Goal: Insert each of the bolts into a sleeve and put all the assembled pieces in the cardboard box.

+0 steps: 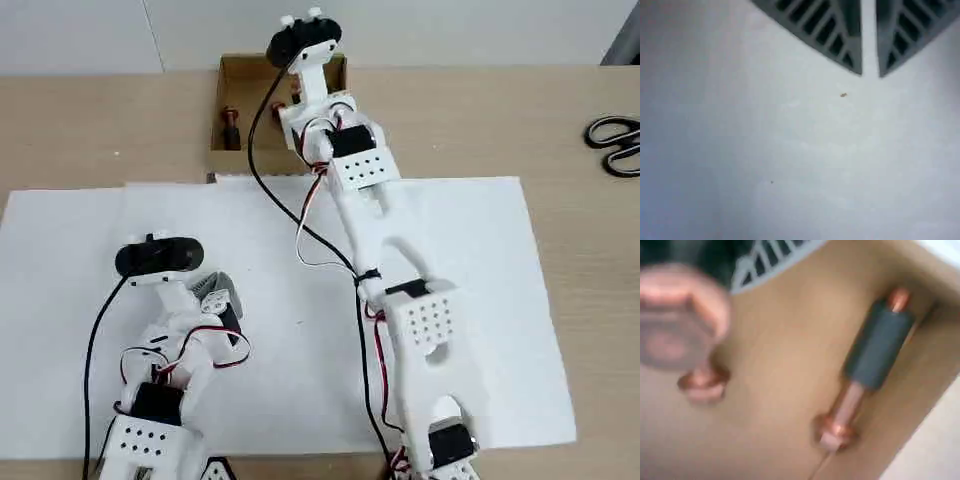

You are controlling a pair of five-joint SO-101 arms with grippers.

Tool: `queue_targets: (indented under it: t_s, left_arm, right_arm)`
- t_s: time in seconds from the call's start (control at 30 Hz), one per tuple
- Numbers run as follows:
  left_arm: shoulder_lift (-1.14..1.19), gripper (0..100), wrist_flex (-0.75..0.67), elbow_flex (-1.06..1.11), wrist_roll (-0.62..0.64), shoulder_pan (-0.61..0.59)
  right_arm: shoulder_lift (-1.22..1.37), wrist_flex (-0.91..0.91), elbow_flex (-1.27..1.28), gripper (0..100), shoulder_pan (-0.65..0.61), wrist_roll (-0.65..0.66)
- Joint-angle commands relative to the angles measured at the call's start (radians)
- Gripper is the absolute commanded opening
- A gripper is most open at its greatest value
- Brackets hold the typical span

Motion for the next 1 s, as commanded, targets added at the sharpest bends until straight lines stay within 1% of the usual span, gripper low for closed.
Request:
queue_targets:
  t_s: [0.0,0.13,0.3,0.37,0.47,0.53,0.7,0.8,0.97]
  left_arm:
    - [-0.008,1,-0.021,-0.005,0.008,-0.005]
    - [-0.008,1,-0.021,-0.005,0.012,-0.005]
    - [-0.008,1,-0.025,0.010,0.129,-0.005]
    - [-0.008,1,-0.025,0.012,0.160,-0.005]
    - [-0.008,1,-0.025,0.012,0.161,-0.005]
    - [-0.008,1,-0.025,0.012,0.161,-0.005]
    - [-0.008,1,-0.025,0.012,0.161,-0.005]
    - [-0.008,1,-0.025,0.012,0.161,-0.005]
    - [-0.008,1,-0.025,0.012,0.161,-0.005]
  right_arm:
    - [0.042,-0.031,-0.160,0.2,0.013,0.014]
    - [0.122,-0.031,-0.247,0.3,0.013,0.063]
    - [0.156,-0.015,-0.293,0.6,-0.002,0.124]
    - [0.159,0.025,-0.295,3.3,-0.008,0.149]
    - [0.162,0.062,-0.295,11.3,-0.012,0.155]
    - [0.162,0.076,-0.295,14.3,-0.013,0.155]
    - [0.157,0.076,-0.295,14.2,-0.021,0.155]
    - [0.154,0.108,-0.310,14.3,-0.021,0.158]
    - [0.156,0.236,-0.474,14.1,-0.013,0.155]
